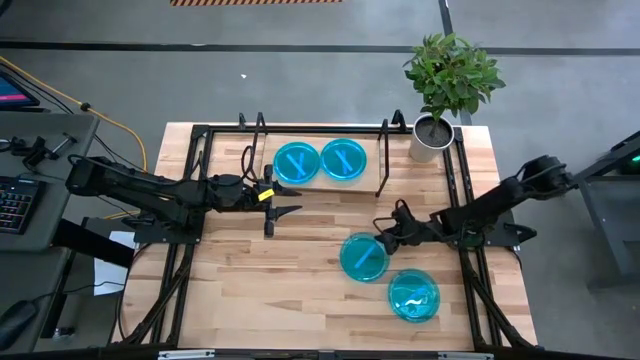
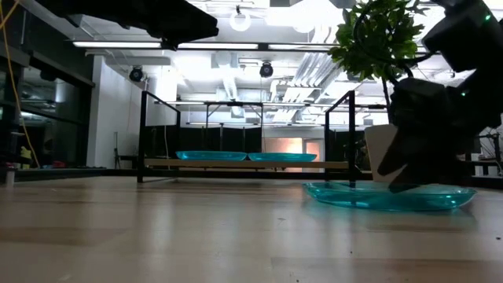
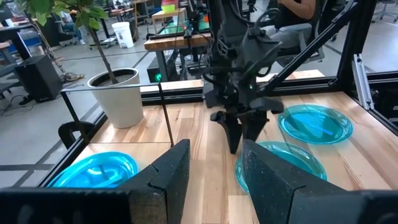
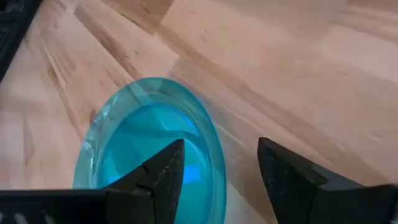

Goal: Place and stack plates onto a shelf
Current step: Stack the blue plate on top of the blue plate on the shelf

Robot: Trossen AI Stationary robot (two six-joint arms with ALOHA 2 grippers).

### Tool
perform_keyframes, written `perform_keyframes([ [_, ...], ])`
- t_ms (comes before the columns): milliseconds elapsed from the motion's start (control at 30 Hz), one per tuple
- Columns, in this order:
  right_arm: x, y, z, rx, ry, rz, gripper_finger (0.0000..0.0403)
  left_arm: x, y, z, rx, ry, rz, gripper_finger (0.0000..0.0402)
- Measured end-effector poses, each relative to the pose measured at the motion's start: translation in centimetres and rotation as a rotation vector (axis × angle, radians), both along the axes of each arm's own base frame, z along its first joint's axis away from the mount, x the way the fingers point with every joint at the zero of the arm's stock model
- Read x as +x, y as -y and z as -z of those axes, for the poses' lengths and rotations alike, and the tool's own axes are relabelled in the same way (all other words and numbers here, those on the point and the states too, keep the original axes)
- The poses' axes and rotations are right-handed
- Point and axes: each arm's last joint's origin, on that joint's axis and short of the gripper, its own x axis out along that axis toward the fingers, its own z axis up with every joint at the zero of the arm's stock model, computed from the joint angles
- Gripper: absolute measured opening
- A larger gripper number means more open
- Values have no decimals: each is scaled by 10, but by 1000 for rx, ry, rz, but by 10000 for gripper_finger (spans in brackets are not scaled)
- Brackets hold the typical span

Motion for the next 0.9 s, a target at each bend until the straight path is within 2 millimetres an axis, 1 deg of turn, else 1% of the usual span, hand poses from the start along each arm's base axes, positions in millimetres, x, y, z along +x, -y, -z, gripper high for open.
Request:
perform_keyframes([
  [200,10,-4,5,10,63,-26,188,0,0,0,0,0,0,138],
  [367,11,-4,11,15,36,-14,187,0,0,0,0,0,0,138],
  [433,11,-4,13,10,27,-8,178,0,0,0,1,-1,0,138],
  [500,11,-4,14,6,21,1,159,0,0,0,0,-1,0,138],
  [567,11,-4,15,4,19,1,130,0,0,0,0,-1,0,138],
  [733,10,-4,15,0,14,-7,31,0,0,0,0,-1,0,138],
  [767,10,-4,15,-1,13,-9,16,0,0,0,0,-1,0,138],
  [800,10,-4,15,-4,12,-12,8,0,0,0,0,-1,0,138],
  [900,10,-4,15,-2,10,-15,14,0,0,0,0,-1,0,138],
])
